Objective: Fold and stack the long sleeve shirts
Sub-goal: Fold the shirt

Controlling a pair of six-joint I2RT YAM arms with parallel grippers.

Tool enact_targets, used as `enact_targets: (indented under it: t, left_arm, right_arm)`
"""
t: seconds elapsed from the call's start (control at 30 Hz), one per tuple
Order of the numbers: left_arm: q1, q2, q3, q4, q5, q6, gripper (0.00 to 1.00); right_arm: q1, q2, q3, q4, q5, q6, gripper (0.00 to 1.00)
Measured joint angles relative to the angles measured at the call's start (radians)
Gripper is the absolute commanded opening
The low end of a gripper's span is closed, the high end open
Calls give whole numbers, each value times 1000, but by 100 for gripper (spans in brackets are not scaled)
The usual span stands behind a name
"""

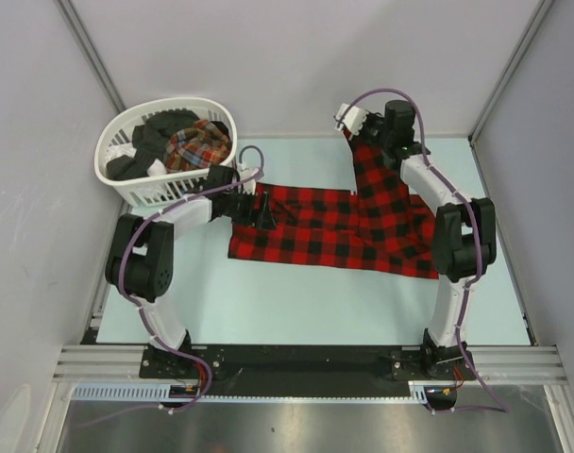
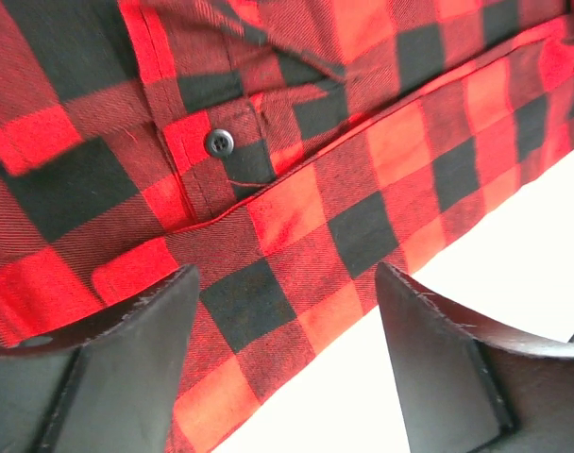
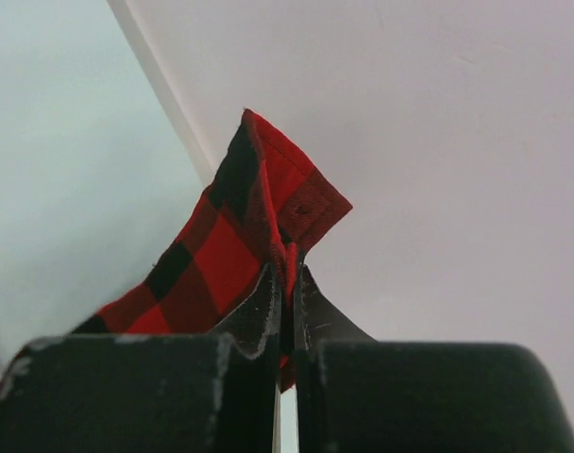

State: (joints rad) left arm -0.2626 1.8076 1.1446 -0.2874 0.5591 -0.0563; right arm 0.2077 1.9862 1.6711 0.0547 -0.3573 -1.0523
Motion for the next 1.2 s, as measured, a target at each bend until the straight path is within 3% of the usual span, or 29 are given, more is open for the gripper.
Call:
enact_targets:
  t: [0.37, 0.73, 0.97, 1.2]
  left_arm:
    - [85, -125, -14, 62, 55, -40, 94]
    - [164, -297, -98, 69, 103, -58, 97]
    - [216, -306, -131, 71, 152, -76, 95]
    - [253, -304, -137, 89, 170, -111, 92]
  right_arm:
    - [205, -42, -5, -207, 238, 271, 0]
    - [356, -231, -64, -322, 381, 703, 0]
    - [452, -209, -85, -334, 532, 1035, 0]
    - [544, -110, -85, -335, 602, 1221, 0]
